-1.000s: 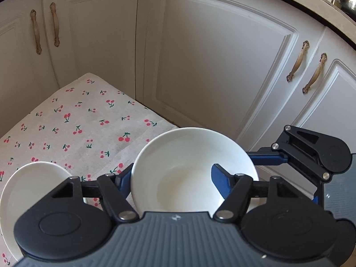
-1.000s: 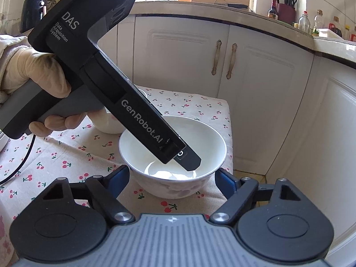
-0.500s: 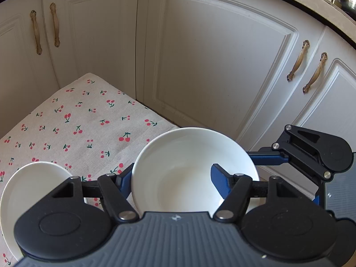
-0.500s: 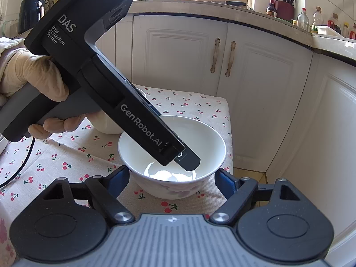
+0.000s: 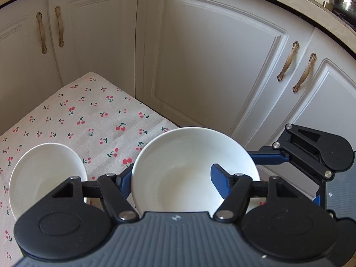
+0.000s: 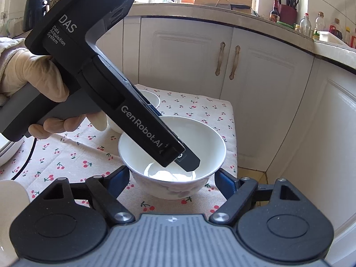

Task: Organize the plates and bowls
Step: 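Carry the bowl with the left gripper and lower it into the first bowl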

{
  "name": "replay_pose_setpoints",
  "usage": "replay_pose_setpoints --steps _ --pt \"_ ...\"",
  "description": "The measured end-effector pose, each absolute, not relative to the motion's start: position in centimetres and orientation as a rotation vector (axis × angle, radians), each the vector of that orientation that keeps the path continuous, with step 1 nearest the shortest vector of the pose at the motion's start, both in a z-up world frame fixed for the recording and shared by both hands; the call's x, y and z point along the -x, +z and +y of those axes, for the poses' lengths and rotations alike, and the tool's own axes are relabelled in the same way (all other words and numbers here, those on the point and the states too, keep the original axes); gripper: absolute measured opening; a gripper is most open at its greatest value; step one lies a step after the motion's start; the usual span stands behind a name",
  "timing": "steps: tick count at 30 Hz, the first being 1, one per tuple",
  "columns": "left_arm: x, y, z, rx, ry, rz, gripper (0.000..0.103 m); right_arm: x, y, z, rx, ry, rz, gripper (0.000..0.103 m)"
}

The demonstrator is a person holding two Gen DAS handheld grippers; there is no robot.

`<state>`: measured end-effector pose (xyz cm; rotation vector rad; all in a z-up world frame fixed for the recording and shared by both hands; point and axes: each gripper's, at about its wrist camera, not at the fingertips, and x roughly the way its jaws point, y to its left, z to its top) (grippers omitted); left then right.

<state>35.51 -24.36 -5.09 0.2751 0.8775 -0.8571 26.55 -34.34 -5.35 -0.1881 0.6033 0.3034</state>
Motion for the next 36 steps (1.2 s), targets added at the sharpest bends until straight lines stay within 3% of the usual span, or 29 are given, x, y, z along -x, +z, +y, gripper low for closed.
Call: replay_pose_setpoints --steps 19,36 --pt "-25.8 0.3 -19.7 -0.261 -0.832 0.809 0.07 -18.0 -0.5 -30.2 0.212 0.353 0.574 0.087" --pt "-20.0 0.4 -15.1 -0.228 -0.782 0.803 0.07 -13.3 -0.9 -26.1 0.215 0.418 0.61 0.087"
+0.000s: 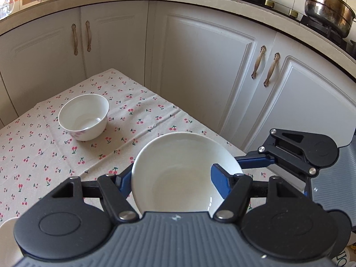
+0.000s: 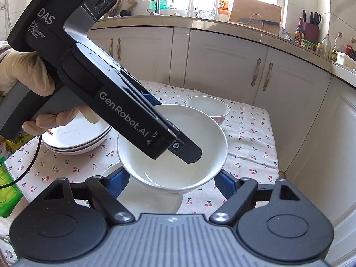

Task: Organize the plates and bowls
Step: 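Carry the bowl with the left gripper and lower it into the first bowl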

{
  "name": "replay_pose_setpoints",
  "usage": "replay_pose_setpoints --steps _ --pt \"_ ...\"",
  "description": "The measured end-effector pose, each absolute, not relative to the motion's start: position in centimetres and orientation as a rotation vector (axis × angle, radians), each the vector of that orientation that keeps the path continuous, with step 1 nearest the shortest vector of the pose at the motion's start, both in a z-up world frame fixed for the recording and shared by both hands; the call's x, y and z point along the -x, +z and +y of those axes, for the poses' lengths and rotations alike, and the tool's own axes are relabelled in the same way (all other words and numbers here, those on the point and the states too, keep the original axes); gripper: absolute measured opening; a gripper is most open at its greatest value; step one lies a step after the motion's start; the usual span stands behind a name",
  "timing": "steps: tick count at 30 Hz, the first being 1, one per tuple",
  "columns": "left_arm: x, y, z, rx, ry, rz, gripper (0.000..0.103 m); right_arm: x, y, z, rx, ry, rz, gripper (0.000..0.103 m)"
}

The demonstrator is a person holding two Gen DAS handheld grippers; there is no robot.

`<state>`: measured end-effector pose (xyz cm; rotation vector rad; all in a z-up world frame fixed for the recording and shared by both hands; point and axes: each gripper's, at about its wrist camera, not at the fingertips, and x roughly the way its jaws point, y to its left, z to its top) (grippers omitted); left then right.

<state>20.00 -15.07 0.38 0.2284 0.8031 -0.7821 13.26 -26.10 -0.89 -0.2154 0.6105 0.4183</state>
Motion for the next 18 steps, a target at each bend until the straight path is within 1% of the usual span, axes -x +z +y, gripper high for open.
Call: replay_pose_setpoints --steps 18 --pt "-18.3 -2.5 -13.1 -0.183 -0.763 0.863 0.07 -11.5 -2.9 -24.4 0.198 0.459 0.676 0.087"
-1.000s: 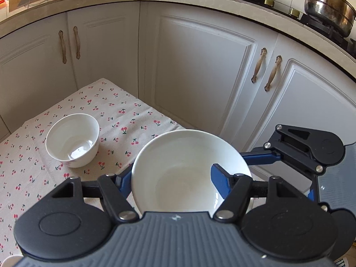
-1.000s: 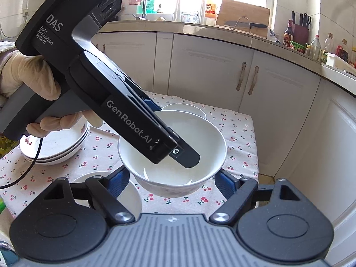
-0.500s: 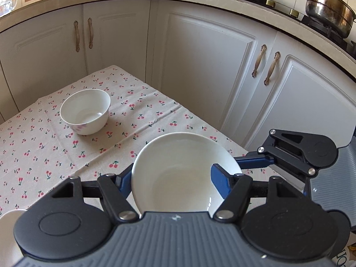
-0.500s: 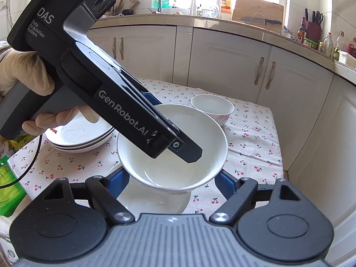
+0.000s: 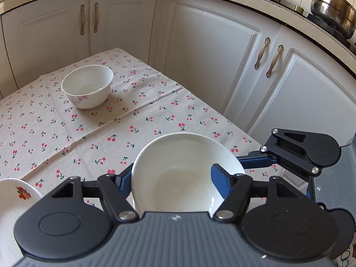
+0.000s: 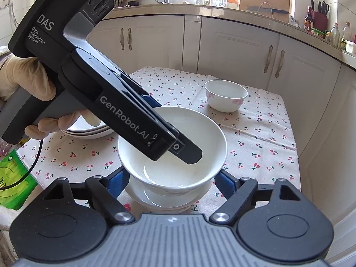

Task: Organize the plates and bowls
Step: 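Carry the bowl with the left gripper and lower it into the first bowl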

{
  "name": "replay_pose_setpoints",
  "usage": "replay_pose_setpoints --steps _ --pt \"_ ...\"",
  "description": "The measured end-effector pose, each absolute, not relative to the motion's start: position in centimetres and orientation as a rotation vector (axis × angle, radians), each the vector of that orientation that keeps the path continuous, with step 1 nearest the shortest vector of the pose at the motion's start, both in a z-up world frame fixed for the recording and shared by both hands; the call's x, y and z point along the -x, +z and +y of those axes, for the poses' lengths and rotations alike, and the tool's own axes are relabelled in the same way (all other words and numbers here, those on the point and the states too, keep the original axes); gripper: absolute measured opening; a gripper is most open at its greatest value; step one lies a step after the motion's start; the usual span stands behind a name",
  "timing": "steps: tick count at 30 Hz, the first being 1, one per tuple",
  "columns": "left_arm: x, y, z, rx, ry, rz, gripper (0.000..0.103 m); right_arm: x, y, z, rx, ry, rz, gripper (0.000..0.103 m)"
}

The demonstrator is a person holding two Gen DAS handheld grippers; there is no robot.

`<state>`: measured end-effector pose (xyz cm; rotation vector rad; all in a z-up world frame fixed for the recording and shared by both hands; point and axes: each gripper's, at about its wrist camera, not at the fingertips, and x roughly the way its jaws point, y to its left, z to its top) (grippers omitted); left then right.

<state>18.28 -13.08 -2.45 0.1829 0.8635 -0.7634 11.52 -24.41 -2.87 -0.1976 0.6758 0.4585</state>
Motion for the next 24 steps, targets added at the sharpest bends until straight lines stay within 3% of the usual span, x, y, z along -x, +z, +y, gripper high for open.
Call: replay_pose_setpoints --steps 24 --pt "-17.6 -3.8 -13.2 -0.232 -0.776 0.844 0.071 -11.6 -3.7 -24.3 0.193 0.463 0.714 0.087"
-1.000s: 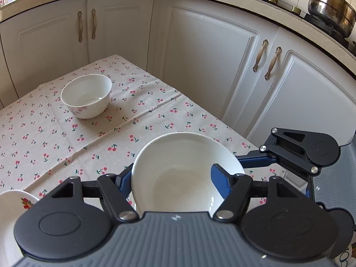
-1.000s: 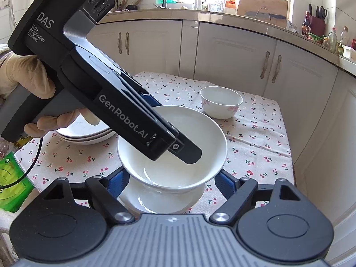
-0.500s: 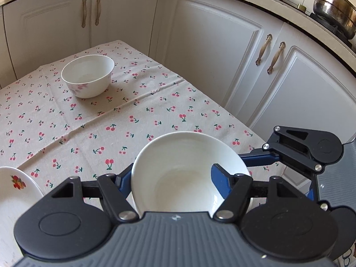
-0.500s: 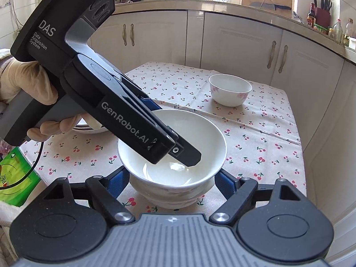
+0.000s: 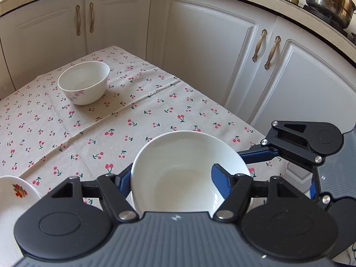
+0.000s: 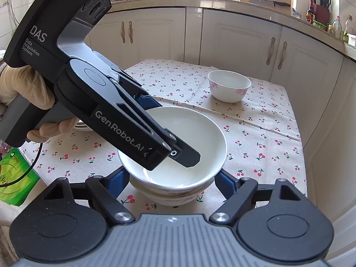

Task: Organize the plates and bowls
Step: 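Carry the bowl with the left gripper and lower it into the first bowl, then open the left gripper and withdraw it from the nested bowls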

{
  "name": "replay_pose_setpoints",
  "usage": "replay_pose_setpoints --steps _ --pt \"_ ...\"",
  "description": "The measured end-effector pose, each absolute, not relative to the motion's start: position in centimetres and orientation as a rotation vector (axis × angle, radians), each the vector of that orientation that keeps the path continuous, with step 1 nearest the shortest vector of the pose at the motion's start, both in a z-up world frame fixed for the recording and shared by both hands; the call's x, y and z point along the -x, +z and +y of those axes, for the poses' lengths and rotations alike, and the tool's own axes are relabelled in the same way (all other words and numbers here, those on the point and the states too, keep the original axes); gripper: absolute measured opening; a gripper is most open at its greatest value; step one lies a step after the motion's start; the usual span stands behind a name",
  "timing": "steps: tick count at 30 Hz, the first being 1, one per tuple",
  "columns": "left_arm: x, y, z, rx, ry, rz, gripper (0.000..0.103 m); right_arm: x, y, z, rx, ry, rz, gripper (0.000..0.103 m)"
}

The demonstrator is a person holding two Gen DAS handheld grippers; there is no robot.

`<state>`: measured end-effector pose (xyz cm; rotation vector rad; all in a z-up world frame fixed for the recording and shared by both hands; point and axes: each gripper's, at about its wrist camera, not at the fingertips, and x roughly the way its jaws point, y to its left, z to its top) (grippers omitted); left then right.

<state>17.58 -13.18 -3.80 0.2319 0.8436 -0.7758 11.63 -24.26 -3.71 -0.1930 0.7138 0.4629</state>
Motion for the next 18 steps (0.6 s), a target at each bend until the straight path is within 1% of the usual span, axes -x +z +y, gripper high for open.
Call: replay_pose_setpoints --steps 7,13,15,16,18 --pt "-17.44 -3.8 -13.38 -0.252 -0.778 0.836 0.071 -11.68 -3.75 -24.35 0.186 0.462 0.717 0.087" --pt "-17.49 -3.81 -13.44 -0.274 -0.773 0.829 0.079 -11.66 -3.84 -24.39 0.185 0.464 0.713 0.087" --pt "-17.61 -3.62 -13.21 -0.276 -0.775 0.816 0.079 -11.59 -3.84 -24.45 0.182 0.464 0.706 0.093" --pt "-17.67 -3.47 -13.05 -0.27 -0.776 0.814 0.08 -11.41 -3.69 -24.49 0.18 0.464 0.69 0.101" --pt "-17.73 -3.17 -12.79 -0.271 -0.772 0.803 0.081 -11.07 -3.23 -24.65 0.177 0.474 0.659 0.103"
